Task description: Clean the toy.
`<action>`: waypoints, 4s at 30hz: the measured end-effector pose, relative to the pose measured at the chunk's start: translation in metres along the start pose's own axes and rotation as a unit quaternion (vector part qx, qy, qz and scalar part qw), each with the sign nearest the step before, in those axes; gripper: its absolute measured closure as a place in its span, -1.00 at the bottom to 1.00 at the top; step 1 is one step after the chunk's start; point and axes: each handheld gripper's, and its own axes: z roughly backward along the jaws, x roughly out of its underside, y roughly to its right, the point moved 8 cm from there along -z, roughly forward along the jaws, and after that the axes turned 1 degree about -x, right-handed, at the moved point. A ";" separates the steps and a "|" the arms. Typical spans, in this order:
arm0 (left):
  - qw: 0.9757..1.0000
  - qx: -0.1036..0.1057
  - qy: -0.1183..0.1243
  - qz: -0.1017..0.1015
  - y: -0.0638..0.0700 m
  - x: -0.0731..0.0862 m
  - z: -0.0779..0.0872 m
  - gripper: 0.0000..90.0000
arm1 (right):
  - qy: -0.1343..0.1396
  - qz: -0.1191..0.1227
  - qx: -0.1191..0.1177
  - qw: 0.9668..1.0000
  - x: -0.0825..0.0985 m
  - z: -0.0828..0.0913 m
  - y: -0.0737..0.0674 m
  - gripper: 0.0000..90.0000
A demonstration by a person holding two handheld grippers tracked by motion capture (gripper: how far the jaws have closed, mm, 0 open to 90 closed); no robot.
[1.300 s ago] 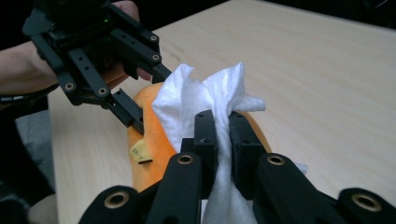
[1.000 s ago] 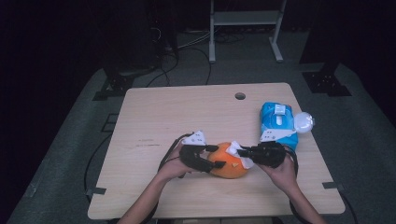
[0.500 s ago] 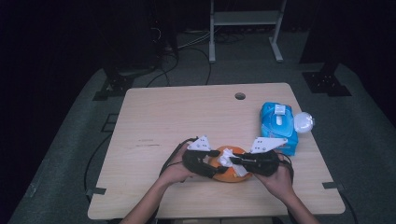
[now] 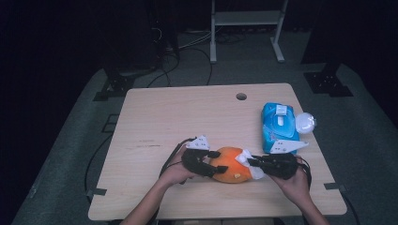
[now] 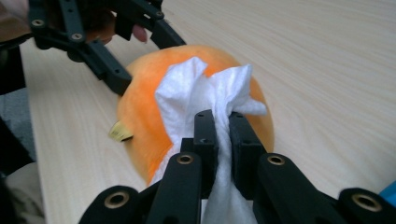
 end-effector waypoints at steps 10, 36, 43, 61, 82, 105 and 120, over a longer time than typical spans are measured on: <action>1.000 0.001 -0.020 -0.020 0.010 0.000 0.000 -0.25 | 0.009 0.019 -0.020 1.000 -0.021 -0.015 -0.010 0.84; 0.995 -0.046 -0.036 -0.087 0.013 0.001 -0.002 0.24 | -0.007 0.016 -0.056 0.998 -0.004 -0.009 -0.019 0.83; 0.984 -0.096 0.008 -0.147 0.012 -0.024 0.006 0.33 | 0.030 0.013 -0.045 0.998 -0.023 0.001 -0.014 0.83; 0.998 -0.043 0.002 -0.051 -0.011 0.010 -0.001 -0.06 | -0.001 0.017 0.011 1.000 -0.006 -0.016 0.006 0.83; 0.998 -0.038 0.004 -0.043 -0.012 0.010 -0.001 -0.13 | 0.011 -0.025 0.020 0.999 -0.006 -0.019 0.027 0.83; 0.999 -0.034 0.009 -0.027 -0.012 0.004 0.000 -0.52 | 0.029 -0.013 0.007 0.999 -0.014 -0.018 0.018 0.83; 0.999 -0.031 0.006 -0.040 0.001 -0.001 -0.005 -0.40 | 0.025 0.074 0.005 0.997 -0.031 -0.024 -0.020 0.83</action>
